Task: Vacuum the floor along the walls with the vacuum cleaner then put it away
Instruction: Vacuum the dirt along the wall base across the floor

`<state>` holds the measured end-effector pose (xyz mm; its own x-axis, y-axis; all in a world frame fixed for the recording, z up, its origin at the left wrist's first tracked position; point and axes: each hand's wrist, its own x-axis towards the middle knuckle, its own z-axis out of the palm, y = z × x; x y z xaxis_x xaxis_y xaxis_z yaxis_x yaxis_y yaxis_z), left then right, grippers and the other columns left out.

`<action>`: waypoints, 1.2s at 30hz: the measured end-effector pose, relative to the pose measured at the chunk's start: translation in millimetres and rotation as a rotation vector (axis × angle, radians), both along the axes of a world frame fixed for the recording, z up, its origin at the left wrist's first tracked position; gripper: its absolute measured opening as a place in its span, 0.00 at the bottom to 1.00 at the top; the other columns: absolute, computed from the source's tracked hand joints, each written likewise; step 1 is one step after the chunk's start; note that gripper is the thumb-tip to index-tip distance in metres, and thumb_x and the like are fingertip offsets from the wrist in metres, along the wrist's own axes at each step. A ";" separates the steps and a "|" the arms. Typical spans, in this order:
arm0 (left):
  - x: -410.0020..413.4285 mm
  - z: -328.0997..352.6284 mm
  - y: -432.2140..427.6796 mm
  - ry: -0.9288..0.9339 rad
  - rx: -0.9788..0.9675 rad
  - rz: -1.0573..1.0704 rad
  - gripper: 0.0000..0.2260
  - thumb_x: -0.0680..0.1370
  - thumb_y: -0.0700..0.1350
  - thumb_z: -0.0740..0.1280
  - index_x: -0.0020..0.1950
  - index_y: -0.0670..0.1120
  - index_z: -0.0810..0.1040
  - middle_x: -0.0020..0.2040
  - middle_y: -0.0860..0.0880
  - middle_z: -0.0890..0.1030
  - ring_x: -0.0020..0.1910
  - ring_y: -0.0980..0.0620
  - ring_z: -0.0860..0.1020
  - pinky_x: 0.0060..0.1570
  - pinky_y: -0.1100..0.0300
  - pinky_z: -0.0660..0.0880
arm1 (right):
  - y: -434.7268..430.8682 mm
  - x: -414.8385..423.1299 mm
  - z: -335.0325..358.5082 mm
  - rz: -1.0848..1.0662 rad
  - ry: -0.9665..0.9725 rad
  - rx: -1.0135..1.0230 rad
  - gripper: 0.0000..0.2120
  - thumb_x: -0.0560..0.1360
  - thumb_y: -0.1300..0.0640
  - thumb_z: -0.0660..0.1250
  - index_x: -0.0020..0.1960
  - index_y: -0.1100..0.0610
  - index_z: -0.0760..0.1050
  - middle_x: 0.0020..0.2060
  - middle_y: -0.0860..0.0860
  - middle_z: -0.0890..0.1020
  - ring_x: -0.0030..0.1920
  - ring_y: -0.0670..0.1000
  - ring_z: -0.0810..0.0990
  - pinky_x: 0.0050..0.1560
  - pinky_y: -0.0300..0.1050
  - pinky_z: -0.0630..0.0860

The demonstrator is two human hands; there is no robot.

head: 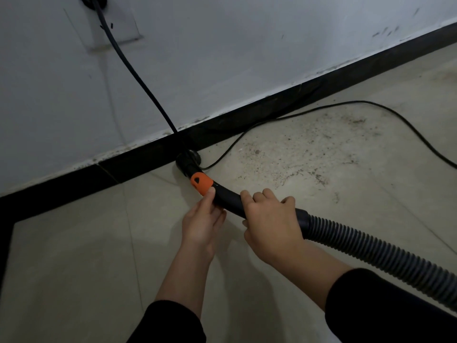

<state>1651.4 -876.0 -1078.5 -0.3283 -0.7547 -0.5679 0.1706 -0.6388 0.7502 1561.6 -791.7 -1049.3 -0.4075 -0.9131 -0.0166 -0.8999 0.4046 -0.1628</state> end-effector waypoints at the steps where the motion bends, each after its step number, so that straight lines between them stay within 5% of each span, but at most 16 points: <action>1: -0.8 0.4 0.9 0.002 0.000 -0.004 0.06 0.80 0.48 0.66 0.52 0.46 0.78 0.47 0.50 0.84 0.48 0.58 0.82 0.48 0.64 0.76 | 1.0 -0.7 0.7 -0.001 0.001 -0.001 0.18 0.77 0.56 0.63 0.65 0.53 0.64 0.55 0.50 0.76 0.57 0.53 0.70 0.46 0.52 0.57; 36: 3.4 20.9 61.6 -0.063 0.039 -0.112 0.07 0.78 0.45 0.69 0.49 0.41 0.79 0.45 0.43 0.85 0.40 0.50 0.85 0.35 0.62 0.81 | 78.3 -1.2 26.2 -0.035 0.006 0.079 0.18 0.76 0.55 0.63 0.64 0.51 0.64 0.53 0.49 0.75 0.57 0.52 0.69 0.52 0.52 0.64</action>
